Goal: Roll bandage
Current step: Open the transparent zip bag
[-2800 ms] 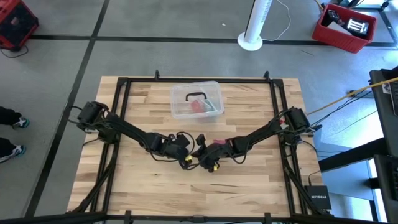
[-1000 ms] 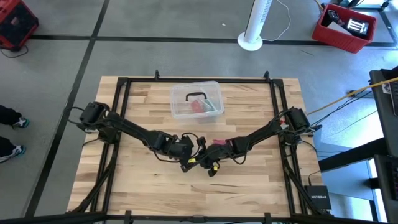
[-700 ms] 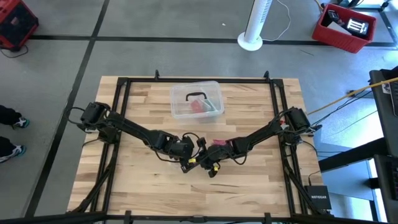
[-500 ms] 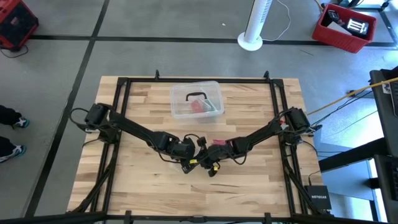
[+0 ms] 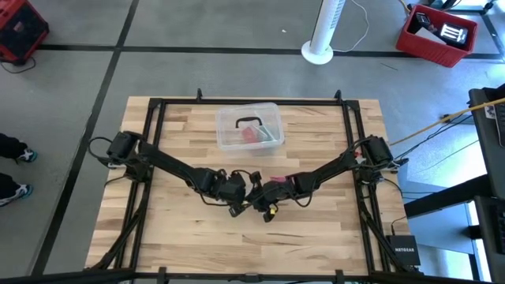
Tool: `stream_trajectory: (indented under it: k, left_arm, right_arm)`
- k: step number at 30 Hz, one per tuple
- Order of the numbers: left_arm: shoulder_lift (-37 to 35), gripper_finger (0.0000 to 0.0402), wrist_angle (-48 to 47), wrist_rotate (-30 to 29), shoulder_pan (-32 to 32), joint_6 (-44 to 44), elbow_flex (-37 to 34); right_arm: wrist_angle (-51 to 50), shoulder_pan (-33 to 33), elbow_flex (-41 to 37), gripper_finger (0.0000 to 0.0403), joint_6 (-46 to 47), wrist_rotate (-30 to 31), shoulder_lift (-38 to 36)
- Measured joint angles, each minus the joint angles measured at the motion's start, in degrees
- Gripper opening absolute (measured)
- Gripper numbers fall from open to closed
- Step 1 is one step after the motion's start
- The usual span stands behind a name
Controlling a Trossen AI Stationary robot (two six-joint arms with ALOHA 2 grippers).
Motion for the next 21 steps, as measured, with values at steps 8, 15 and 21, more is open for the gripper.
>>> stream_trajectory:
  k: [8,15,21]
  left_arm:
    - [-1.9,0.0002,-5.2,-13.7,-3.6,5.6,5.4]
    - [-1.9,0.0001,-3.7,-16.5,-6.2,8.9,6.2]
    - [-1.9,0.0,1.1,-11.7,-7.0,9.4,4.5]
  right_arm:
    - [-1.8,0.0,0.0,0.0003,0.1,-2.1,0.0]
    - [-2.2,0.0,0.0,0.0003,1.1,-2.1,0.0]
    - [-2.2,0.0,0.0,0.0003,2.9,-1.2,0.0]
